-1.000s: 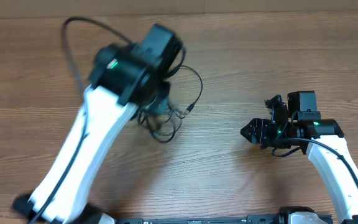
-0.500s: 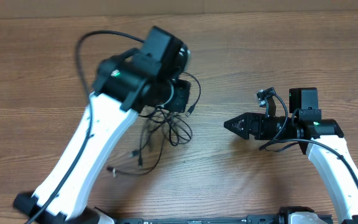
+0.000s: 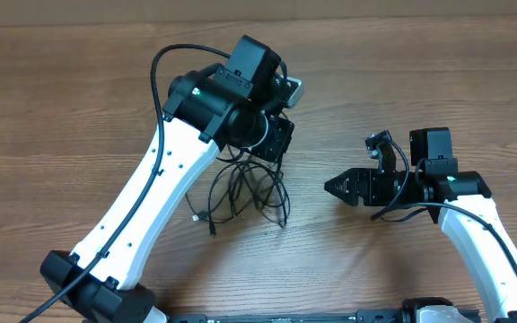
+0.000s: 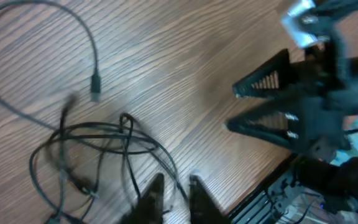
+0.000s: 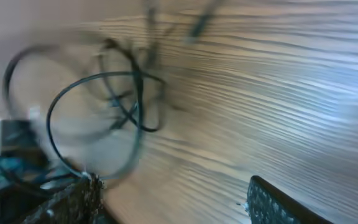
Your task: Untangle cables
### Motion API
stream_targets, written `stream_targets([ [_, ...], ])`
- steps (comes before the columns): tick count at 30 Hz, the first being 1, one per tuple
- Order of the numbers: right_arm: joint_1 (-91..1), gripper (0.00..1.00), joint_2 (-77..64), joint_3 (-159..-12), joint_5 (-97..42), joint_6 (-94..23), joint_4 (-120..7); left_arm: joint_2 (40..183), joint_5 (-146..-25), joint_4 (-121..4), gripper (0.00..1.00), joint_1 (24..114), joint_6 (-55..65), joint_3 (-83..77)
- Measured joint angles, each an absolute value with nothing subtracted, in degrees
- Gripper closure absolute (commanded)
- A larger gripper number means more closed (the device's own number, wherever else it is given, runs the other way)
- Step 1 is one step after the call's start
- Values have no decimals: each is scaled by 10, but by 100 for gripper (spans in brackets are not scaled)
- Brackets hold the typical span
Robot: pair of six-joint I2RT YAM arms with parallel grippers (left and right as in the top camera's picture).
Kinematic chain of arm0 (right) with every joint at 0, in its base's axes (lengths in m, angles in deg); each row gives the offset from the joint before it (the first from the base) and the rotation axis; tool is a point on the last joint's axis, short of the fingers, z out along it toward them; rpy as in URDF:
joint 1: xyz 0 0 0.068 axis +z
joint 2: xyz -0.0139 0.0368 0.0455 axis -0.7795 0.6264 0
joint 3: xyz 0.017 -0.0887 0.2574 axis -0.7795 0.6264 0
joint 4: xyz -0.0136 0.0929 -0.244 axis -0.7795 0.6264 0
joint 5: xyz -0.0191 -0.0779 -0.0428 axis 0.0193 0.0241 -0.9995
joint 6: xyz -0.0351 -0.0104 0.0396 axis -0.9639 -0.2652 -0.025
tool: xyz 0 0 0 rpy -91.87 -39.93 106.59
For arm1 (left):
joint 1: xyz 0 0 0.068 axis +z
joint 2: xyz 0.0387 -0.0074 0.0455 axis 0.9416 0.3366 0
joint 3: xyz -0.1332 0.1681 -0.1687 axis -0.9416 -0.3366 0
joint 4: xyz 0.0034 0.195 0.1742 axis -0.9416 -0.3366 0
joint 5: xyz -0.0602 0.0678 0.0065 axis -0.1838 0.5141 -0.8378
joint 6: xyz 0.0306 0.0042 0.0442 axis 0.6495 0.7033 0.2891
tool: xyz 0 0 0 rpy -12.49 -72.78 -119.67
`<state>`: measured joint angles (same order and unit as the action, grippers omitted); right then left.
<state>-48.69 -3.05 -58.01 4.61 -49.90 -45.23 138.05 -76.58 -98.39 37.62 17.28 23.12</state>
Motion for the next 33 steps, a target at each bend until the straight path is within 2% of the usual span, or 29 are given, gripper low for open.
stream_targets([
  [1,-487,26,-30,-580,21,-490,-446,1381,-768,-980,65,373,176,231],
  [4,-487,20,-30,-580,-63,-449,-432,1382,-773,-976,70,365,182,231],
  [9,-487,7,-30,-580,-99,-424,-415,1393,-733,-1010,67,361,161,231],
  [14,-487,12,-30,-580,-94,-416,-407,1408,-682,-1024,64,362,114,227],
  [18,-487,21,-30,-580,-93,-412,-402,1409,-669,-1022,53,362,85,207],
  [23,-487,21,-30,-580,-104,-410,-402,1426,-677,-1022,55,359,70,180],
  [29,-487,21,-30,-580,-108,-410,-401,1451,-720,-967,64,337,66,117],
  [33,-487,21,-30,-580,-108,-410,-401,1460,-751,-939,62,315,48,87],
])
